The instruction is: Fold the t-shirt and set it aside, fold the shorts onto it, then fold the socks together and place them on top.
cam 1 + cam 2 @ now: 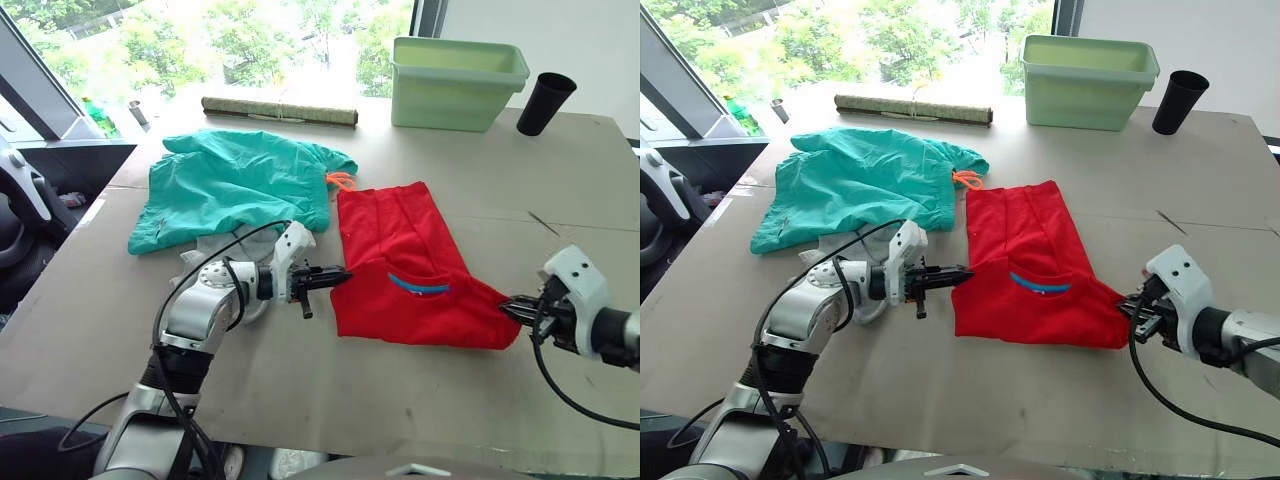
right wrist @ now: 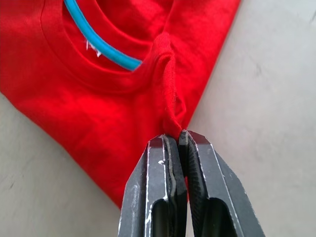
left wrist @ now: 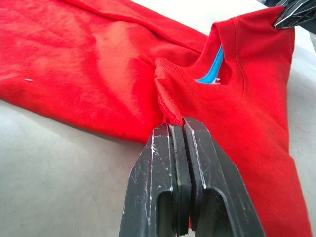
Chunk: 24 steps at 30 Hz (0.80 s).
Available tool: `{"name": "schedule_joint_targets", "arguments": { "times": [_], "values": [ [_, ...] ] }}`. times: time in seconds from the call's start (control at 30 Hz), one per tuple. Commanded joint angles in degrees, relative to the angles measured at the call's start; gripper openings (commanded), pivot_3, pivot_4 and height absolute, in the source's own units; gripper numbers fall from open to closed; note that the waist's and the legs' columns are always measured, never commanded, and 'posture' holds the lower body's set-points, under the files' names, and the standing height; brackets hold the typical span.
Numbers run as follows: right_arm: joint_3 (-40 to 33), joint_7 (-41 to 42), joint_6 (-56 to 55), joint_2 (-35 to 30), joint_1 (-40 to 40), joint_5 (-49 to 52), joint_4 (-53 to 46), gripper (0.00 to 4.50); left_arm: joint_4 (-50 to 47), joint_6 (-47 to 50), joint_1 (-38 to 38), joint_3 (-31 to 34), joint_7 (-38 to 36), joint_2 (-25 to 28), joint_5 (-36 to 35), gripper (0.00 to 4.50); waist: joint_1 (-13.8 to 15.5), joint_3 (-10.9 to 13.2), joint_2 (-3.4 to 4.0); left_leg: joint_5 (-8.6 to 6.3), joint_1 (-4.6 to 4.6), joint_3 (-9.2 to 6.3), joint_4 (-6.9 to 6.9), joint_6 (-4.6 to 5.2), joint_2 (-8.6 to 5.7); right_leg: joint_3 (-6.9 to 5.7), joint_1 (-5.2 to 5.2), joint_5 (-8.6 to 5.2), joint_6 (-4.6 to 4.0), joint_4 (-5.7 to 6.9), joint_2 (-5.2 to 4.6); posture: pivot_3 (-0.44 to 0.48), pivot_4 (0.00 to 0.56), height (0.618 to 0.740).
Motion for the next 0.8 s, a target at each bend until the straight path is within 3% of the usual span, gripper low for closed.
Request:
{"name": "schedule_joint_targets", "arguments": {
  "times": [0.03, 0.13, 0.23, 0.43, 0.57, 0.67, 0.8],
  "values": [
    [-5.0, 1.3, 0.5, -0.8, 2.4, 1.7, -3.3, 0.00, -3.2, 0.3, 0.3, -0.8, -1.5, 0.1, -1.8, 0.09, 0.0, 0.0, 0.00, 0.00, 0.00, 0.00, 0.00, 0.00, 0.00, 0.00, 0.00, 0.00, 0.00, 0.00, 0.00, 0.000, 0.150, 0.740],
    [-7.6, 1.3, 0.8, -0.4, 3.9, 3.2, -5.0, 0.00, -5.3, 0.6, 1.5, -1.1, -3.1, 0.4, -2.7, 0.09, -0.1, 0.0, 0.01, 0.00, 0.02, 0.01, 0.00, 0.00, 0.01, 0.02, 0.00, 0.00, 0.00, 0.01, 0.00, 0.000, 0.150, 0.740],
    [-6.9, 0.2, -2.7, 0.2, 0.5, 2.7, -3.8, 0.00, -4.3, -0.8, 1.2, 2.7, -0.5, -0.8, -4.0, 0.09, -0.2, 0.0, 0.00, 0.00, 0.03, 0.01, 0.00, 0.01, 0.03, 0.03, 0.00, 0.00, 0.00, 0.01, 0.02, 0.000, 0.150, 0.740],
    [5.8, -1.5, -11.4, -1.4, -12.7, -5.5, 5.8, 0.00, 0.9, -6.6, -1.7, 8.6, 7.3, -3.3, -2.2, 0.09, -0.2, 0.0, -0.01, -0.06, 0.04, -0.01, 0.16, 0.12, 0.03, 0.05, -0.01, -0.02, 0.05, 0.08, 0.07, 0.000, 0.150, 0.740],
    [18.2, 0.5, -17.5, -0.6, -28.6, -12.4, 18.5, 0.00, 3.4, -10.8, -3.1, 12.0, 13.1, -4.9, -0.7, 0.09, -0.4, 0.0, -0.02, 0.01, 0.00, 0.09, 0.17, 0.00, 0.00, 0.15, -0.05, 0.02, -0.01, 0.10, 0.08, 0.000, 0.150, 0.740],
    [28.8, 3.5, -26.4, 3.4, -42.4, -21.1, 35.2, 0.00, 7.7, -15.4, -6.0, 12.5, 18.7, -6.4, 2.9, 0.09, -0.5, 0.0, -0.06, 0.02, 0.02, 0.18, 0.26, 0.00, 0.00, 0.19, -0.09, 0.02, 0.00, 0.22, 0.11, 0.000, 0.150, 0.740],
    [35.3, 5.7, -36.4, 9.9, -55.2, -29.5, 55.5, 0.00, 13.5, -19.2, -9.9, 11.7, 22.4, -7.5, 6.5, 0.09, -0.3, 0.0, -0.09, 0.02, 0.01, 0.20, 0.36, 0.00, 0.00, 0.17, -0.11, 0.02, -0.01, 0.40, 0.11, 0.000, 0.150, 0.740]
  ]
}}
